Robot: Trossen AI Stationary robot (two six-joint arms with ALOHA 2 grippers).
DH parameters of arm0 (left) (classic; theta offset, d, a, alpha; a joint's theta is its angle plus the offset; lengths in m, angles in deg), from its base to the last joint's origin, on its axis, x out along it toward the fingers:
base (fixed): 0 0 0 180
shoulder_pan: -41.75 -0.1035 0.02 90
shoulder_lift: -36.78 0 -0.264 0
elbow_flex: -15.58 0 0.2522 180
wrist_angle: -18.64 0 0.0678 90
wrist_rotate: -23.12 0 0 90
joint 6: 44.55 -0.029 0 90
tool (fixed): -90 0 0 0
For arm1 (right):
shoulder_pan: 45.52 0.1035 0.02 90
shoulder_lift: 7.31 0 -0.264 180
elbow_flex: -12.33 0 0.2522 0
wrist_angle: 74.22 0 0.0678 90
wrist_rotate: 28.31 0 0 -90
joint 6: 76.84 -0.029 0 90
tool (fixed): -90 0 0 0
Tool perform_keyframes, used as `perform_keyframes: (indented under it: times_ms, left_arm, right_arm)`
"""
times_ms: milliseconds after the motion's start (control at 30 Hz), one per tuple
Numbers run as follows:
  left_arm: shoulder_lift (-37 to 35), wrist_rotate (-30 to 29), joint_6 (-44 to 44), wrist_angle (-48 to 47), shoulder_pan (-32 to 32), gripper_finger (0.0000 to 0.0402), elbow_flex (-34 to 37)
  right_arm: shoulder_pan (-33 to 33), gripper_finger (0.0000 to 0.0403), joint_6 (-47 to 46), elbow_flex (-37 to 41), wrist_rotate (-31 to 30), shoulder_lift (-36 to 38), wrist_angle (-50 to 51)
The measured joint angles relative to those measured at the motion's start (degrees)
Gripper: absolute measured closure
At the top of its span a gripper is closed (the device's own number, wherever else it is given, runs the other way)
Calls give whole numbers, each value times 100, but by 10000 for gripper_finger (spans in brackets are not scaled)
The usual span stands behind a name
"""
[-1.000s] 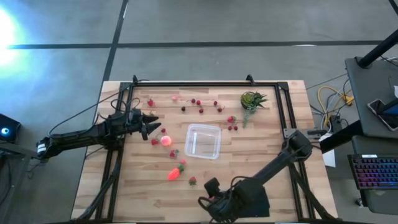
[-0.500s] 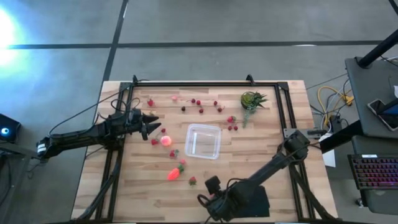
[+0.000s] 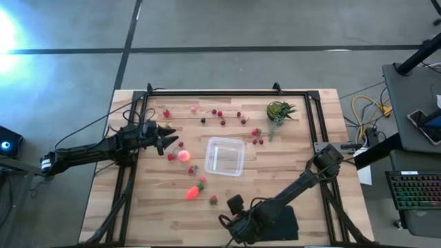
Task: Pick and placing Produce into tupperware
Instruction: Put the red strawberry into the transparent bin
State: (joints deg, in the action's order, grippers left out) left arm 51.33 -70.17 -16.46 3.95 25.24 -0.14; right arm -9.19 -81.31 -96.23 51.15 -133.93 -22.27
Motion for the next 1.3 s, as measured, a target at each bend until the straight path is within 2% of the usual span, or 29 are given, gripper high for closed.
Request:
perform_keyframes:
  times_ms: [167, 733, 1067, 1167, 1300]
  left_arm:
    - [4, 0, -1, 0, 1, 175, 0]
    - [-2, 0, -1, 2, 1, 175, 0]
    - [0, 0, 0, -2, 6, 175, 0]
    - [-4, -1, 0, 0, 5, 175, 0]
    - [2, 2, 0, 4, 4, 175, 0]
  right_arm:
    - [-38, 168, 0, 4, 0, 0, -6]
    - [-308, 250, -21, 11, 22, 2, -26]
    - [-590, 262, -1073, -142, -11, 362, -84]
    - [-776, 262, -1585, -206, -468, 645, 42]
    - [-1323, 262, -2089, -303, -979, 1143, 850]
